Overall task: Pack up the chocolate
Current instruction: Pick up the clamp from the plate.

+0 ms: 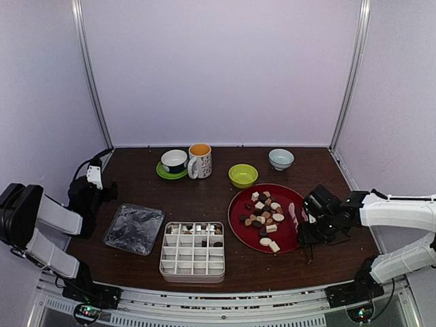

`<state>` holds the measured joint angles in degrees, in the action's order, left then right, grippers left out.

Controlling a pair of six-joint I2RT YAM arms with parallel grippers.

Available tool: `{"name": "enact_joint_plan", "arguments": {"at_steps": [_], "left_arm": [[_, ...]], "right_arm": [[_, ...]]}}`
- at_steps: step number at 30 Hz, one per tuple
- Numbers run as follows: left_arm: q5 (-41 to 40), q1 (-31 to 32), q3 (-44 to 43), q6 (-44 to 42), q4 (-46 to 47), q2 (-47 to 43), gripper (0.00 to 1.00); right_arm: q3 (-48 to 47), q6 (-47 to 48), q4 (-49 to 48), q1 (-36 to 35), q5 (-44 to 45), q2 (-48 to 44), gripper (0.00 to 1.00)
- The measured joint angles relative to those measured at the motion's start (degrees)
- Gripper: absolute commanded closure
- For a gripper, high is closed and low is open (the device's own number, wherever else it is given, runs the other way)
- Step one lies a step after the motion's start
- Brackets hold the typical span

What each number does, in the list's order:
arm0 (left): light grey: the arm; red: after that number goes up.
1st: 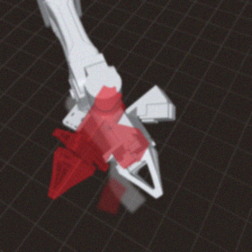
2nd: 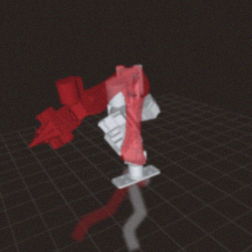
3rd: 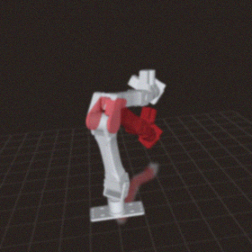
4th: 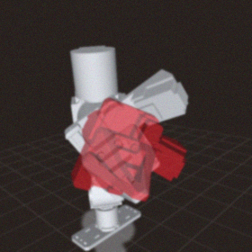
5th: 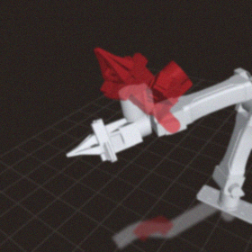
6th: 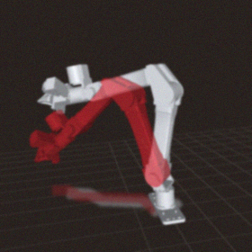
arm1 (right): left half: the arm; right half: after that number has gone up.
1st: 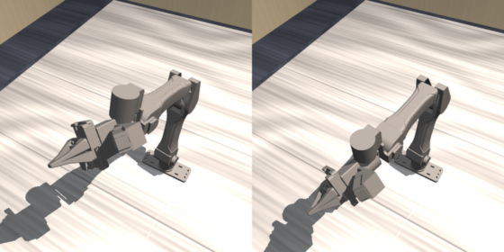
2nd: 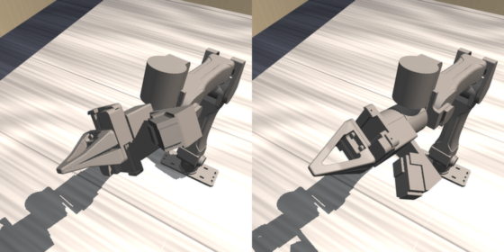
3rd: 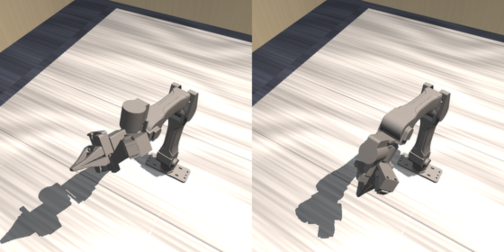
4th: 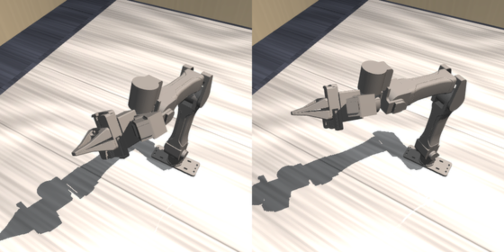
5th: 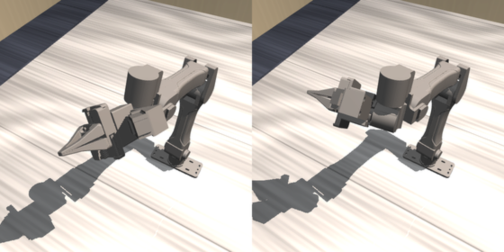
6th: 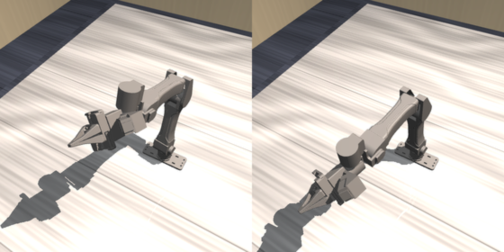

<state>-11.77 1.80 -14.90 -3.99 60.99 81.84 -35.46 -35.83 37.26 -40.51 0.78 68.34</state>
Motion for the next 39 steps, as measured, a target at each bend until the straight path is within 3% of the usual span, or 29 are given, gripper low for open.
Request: {"name": "enact_joint_plan", "arguments": {"at_steps": [7,9,16,39], "left_arm": [[0.0,0.0,0.0,0.0,0.0,0.0,0.02],[0.0,0.0,0.0,0.0,0.0,0.0,0.02],[0.0,0.0,0.0,0.0,0.0,0.0,0.02],[0.0,0.0,0.0,0.0,0.0,0.0,0.02]], "right_arm": [[0.0,-0.6,-1.0,-1.7,1.1,2.4,0.54],[0.0,-0.7,-1.0,-2.0,1.3,3.2,0.63],[-0.6,-3.0,-0.1,-2.5,3.2,3.3,0.77],[-6.1,0.1,2.8,-3.2,6.1,-0.9,0.77]]}}
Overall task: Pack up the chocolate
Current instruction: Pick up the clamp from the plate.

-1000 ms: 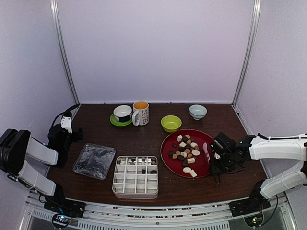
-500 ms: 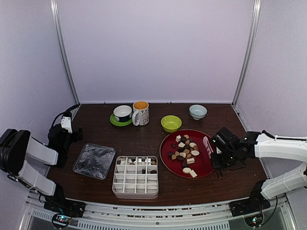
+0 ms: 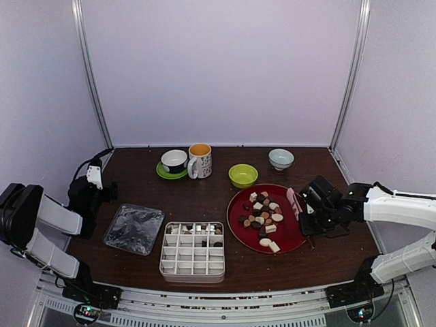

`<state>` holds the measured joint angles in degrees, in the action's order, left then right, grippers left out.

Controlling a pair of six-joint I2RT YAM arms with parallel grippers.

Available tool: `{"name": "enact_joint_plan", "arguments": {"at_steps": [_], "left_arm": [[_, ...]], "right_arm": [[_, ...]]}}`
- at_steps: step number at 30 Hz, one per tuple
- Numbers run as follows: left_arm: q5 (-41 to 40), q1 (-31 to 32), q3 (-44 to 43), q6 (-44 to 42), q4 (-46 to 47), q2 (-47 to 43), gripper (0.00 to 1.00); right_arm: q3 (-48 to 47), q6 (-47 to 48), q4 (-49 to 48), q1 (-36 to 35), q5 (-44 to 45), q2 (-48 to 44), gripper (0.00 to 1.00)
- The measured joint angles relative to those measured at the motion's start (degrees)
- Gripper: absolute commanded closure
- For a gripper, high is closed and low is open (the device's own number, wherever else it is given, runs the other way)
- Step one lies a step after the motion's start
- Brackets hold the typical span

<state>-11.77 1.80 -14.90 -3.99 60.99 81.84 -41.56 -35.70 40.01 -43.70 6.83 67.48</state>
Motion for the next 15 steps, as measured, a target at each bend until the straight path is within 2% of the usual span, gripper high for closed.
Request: {"name": "enact_joint_plan", "arguments": {"at_steps": [15], "left_arm": [[0.0,0.0,0.0,0.0,0.0,0.0,0.02]], "right_arm": [[-0.6,0.9,0.3,0.0,0.7,-0.7,0.77]]}}
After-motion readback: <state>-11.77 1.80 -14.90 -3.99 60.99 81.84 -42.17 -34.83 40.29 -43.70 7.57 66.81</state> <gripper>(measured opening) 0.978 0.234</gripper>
